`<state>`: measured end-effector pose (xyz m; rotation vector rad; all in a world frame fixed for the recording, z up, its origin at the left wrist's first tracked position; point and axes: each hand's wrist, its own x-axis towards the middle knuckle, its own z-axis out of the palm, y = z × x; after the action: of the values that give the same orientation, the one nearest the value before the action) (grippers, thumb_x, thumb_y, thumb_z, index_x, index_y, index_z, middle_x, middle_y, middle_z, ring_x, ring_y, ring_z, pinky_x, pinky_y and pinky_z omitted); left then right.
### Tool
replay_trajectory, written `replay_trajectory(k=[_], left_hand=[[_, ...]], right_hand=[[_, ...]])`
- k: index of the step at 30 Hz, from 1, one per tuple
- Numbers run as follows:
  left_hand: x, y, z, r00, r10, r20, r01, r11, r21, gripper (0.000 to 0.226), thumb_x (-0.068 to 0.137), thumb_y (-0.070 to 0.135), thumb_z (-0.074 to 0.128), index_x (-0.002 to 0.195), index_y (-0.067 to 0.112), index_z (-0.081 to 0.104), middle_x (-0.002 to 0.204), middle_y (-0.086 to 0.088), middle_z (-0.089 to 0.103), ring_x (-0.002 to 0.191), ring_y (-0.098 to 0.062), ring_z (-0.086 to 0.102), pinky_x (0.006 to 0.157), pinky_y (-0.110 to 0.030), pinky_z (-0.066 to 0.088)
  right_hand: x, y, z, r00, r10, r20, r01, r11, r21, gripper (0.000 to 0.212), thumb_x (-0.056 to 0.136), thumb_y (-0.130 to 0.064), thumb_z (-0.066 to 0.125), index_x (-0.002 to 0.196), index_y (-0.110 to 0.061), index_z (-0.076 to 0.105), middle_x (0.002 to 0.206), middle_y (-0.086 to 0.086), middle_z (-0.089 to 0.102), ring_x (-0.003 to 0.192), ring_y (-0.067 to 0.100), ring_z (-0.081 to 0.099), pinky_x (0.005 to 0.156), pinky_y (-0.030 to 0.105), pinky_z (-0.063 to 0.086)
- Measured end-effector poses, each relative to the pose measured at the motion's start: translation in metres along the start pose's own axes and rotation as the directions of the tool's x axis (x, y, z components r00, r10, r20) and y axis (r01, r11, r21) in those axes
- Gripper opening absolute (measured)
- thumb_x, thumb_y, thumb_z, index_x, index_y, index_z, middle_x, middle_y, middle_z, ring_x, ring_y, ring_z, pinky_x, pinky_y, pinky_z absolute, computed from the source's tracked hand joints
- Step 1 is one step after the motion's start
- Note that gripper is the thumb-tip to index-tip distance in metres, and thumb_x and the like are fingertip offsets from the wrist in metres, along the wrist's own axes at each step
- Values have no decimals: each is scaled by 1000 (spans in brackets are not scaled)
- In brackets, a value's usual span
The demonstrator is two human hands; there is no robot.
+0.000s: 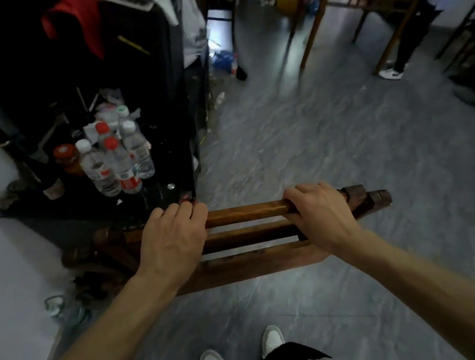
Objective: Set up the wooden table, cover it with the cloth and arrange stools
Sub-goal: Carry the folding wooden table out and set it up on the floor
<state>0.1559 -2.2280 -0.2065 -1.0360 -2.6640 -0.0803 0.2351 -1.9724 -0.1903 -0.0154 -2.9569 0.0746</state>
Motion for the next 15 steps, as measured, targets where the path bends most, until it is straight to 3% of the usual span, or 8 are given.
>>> replay_trajectory(k=[7,11,15], left_hand=[[34,54,-15,991,130,4,-130,991,0,24,78,27,75,86,11,59,72,-7,57,63,-28,55,56,-36,38],[62,108,-13,978,209,-2,-209,978,5,20,84,29,70,86,12,59,71,-6,56,61,-27,54,55,-37,41],[96,176,-5,950,310,42,-311,950,21,22,83,30,71,84,13,57,69,-5,55,58,-27,53,54,-36,38]], right_hand=[[-38,53,-18,993,111,-49,-109,993,37,11,88,-31,68,86,-22,61,74,-6,57,63,12,44,67,30,36],[-72,104,-16,977,200,-72,-195,978,66,15,89,-35,67,86,-22,60,73,-6,55,62,12,40,66,30,31],[-115,162,-14,955,296,-38,-292,953,83,21,91,-41,62,85,-23,56,74,-6,54,63,17,47,67,31,29]])
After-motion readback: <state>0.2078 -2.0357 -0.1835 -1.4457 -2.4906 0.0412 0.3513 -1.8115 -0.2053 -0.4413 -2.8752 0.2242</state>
